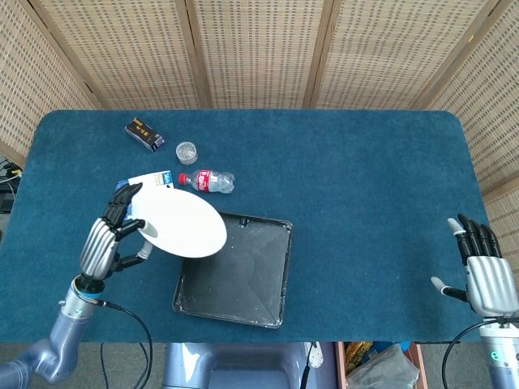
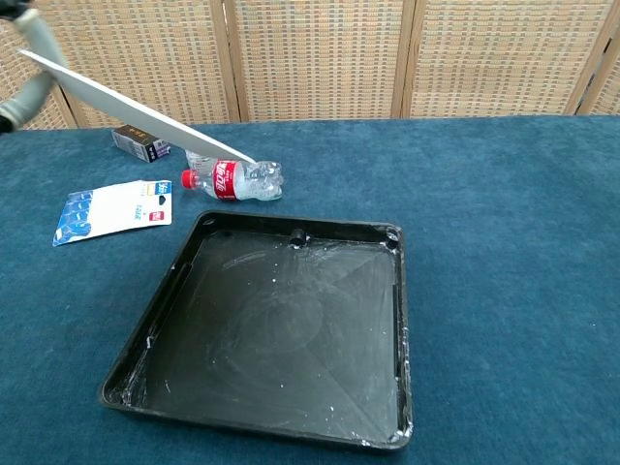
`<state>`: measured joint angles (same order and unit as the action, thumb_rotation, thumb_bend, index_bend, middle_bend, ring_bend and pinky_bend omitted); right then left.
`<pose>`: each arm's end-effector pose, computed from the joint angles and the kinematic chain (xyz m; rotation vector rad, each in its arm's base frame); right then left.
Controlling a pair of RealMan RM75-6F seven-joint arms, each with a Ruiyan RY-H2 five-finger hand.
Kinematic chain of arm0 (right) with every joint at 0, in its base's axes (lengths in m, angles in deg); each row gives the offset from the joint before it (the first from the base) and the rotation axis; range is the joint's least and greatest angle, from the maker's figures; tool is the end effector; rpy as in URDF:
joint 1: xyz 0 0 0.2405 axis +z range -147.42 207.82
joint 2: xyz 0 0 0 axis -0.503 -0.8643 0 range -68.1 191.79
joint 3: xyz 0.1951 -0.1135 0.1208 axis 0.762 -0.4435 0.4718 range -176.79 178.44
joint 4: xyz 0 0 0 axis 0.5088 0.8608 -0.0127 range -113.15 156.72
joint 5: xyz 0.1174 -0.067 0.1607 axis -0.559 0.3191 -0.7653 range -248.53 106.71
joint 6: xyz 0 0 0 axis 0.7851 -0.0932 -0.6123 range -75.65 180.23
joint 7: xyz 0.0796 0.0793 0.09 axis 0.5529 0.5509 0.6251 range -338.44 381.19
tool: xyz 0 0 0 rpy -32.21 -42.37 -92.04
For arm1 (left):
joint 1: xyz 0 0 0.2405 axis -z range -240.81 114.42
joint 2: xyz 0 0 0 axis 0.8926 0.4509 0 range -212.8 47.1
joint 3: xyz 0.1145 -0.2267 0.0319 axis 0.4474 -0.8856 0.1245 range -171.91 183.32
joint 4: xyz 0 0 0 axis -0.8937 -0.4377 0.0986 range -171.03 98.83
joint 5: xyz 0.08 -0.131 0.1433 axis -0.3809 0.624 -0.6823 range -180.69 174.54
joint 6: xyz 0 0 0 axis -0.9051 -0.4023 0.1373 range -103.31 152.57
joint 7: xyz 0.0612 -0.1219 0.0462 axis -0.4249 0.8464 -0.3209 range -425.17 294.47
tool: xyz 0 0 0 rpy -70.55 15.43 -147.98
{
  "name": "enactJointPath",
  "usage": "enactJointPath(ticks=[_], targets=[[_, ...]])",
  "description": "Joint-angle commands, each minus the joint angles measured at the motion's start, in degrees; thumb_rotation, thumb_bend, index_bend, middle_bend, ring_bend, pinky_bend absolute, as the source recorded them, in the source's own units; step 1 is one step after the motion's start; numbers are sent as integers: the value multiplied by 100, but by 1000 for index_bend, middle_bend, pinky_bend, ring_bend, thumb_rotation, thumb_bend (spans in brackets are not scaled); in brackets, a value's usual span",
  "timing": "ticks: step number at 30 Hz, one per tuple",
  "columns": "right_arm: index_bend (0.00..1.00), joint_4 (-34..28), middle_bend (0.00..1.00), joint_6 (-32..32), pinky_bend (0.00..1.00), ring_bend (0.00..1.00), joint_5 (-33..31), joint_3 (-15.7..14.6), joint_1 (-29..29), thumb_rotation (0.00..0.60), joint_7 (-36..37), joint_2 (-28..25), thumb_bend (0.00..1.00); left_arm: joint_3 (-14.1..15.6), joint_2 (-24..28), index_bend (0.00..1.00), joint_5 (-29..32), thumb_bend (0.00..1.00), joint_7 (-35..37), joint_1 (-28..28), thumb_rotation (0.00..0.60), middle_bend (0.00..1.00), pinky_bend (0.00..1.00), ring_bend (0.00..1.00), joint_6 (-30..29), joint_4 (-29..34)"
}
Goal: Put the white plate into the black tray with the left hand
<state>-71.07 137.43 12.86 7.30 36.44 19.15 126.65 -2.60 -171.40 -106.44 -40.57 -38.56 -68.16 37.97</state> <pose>-0.3030 -0.2009 0.1657 1.3353 -0.8474 0.9381 -0.1882 0.2712 0.0656 -1.5545 -0.8506 -1.8395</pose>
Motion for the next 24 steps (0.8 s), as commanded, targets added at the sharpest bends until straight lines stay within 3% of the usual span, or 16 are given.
enactJointPath(ticks=[1, 5, 13, 24], targets=[[0, 74, 0, -87, 0, 0, -154, 61, 40, 600, -116, 70, 0, 239, -191, 829, -574, 506, 775, 645, 600, 0, 0, 0, 220, -673], [0, 138, 0, -156, 0, 0, -334, 128, 70, 600, -212, 129, 0, 456, -519, 829, -947, 506, 1195, 1035, 600, 0, 0, 0, 178, -1492], [0, 229, 0, -218, 0, 0, -568, 206, 87, 600, -331, 194, 0, 817, -939, 828, -958, 506, 2158, 1474, 600, 0, 0, 0, 368, -2632], [0, 245, 0, -207, 0, 0, -625, 231, 99, 600, -434, 236, 0, 1227, -1476, 829, -938, 506, 2698, 1791, 600, 0, 0, 0, 340, -3547]])
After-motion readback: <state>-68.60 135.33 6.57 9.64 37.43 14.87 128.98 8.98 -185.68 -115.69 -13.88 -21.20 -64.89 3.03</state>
